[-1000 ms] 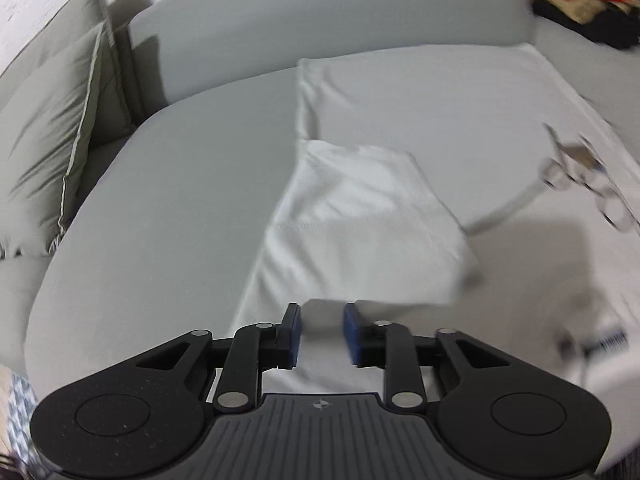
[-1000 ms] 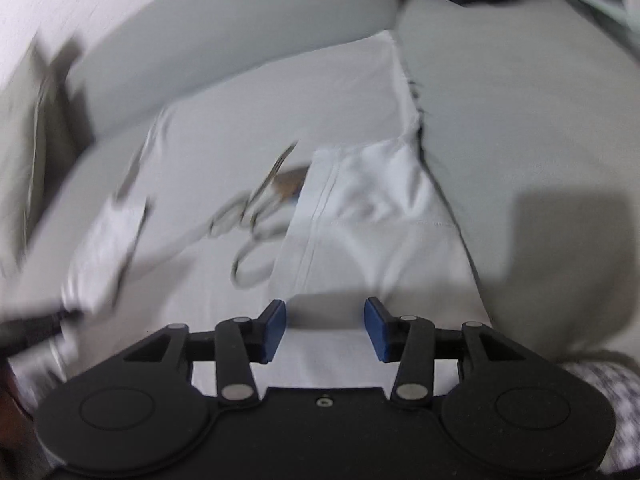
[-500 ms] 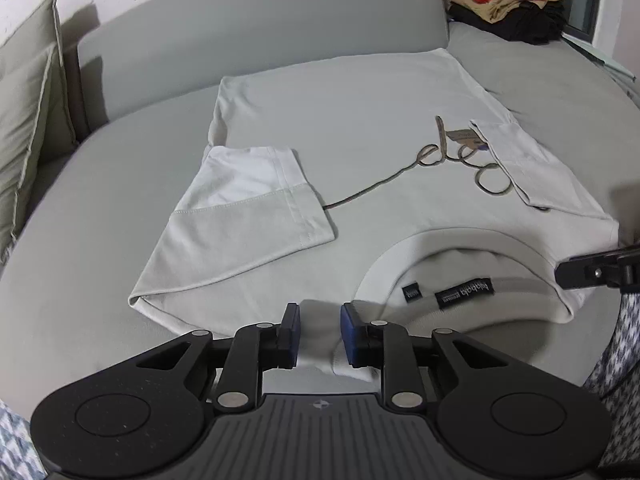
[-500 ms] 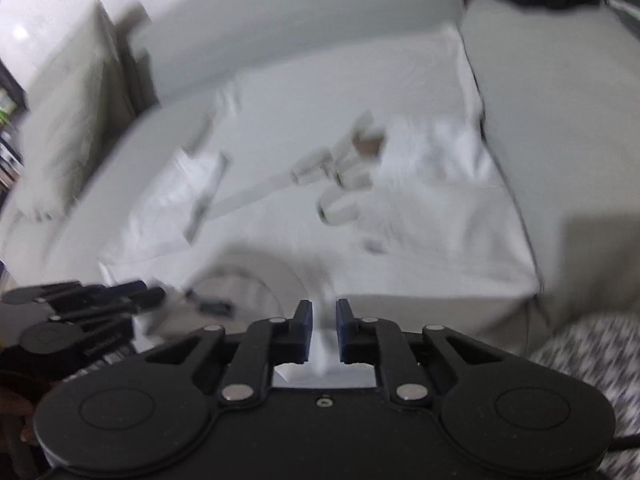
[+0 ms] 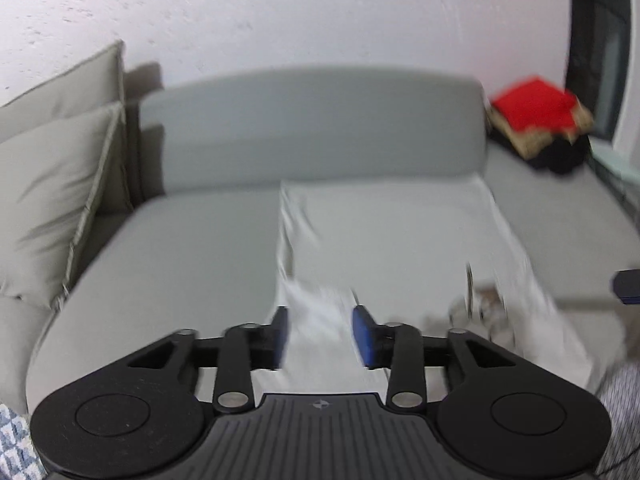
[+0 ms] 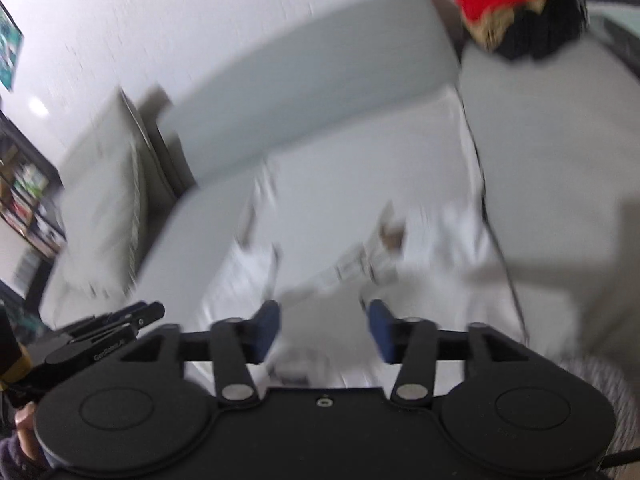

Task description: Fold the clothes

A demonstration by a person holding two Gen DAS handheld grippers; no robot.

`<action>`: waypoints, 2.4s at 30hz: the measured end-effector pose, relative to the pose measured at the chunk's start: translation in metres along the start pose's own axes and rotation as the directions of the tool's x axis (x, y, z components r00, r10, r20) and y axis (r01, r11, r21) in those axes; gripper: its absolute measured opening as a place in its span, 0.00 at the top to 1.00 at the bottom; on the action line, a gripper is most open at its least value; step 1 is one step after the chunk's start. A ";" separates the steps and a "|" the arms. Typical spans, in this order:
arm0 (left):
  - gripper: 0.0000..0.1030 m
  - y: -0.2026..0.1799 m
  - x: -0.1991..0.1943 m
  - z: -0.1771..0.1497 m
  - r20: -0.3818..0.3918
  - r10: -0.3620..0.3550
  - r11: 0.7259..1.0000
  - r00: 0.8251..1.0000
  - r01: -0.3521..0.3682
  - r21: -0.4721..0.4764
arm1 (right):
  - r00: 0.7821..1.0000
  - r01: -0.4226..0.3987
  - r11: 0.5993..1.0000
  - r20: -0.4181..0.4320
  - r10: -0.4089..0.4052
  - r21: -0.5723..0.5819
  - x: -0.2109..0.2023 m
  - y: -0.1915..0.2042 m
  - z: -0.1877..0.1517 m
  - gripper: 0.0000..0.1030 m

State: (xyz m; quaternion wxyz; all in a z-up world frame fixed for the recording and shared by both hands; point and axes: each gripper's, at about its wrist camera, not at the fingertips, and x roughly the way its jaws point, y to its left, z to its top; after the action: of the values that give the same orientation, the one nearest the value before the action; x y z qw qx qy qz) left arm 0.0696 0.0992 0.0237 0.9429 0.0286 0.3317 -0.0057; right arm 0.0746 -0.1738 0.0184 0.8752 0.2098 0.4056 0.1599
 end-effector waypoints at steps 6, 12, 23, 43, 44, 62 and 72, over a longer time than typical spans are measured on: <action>0.48 0.034 0.039 0.059 -0.014 -0.025 0.997 1.000 0.024 -0.076 | 0.994 -0.026 0.999 0.107 0.023 0.027 -0.004 -0.002 0.065 0.15; 0.41 0.044 0.137 0.079 -0.079 0.008 1.000 0.997 -0.010 -0.024 | 0.992 0.035 0.991 0.113 -0.050 0.127 0.055 -0.043 0.120 0.04; 0.60 0.098 0.339 0.101 -0.219 -0.139 0.955 0.966 0.073 -0.287 | 0.977 0.189 0.949 0.048 -0.208 0.253 0.223 -0.168 0.197 0.61; 0.97 0.059 0.448 0.158 -0.165 -0.037 0.998 0.986 0.028 -0.056 | 0.964 0.265 0.955 -0.010 -0.266 0.131 0.341 -0.228 0.253 0.94; 0.97 0.057 0.440 0.158 -0.141 -0.022 0.999 0.990 0.017 -0.036 | 0.961 0.273 0.956 0.004 -0.275 0.112 0.335 -0.223 0.250 0.94; 0.97 0.091 0.166 0.067 0.001 -0.047 0.988 0.999 0.047 -0.144 | 0.962 0.180 0.963 0.168 -0.215 0.199 0.069 -0.127 0.097 0.94; 0.96 0.059 0.102 -0.030 -0.116 0.161 0.987 0.980 -0.162 -0.001 | 0.961 0.274 0.920 -0.050 -0.271 0.279 0.071 -0.130 -0.018 0.94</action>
State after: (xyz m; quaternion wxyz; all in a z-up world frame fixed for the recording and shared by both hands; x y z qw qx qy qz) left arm 0.1322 0.1605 -0.0608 0.9197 0.0508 0.3822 0.0743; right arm 0.1194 -0.2491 -0.1019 0.8477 0.2735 0.4541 -0.0221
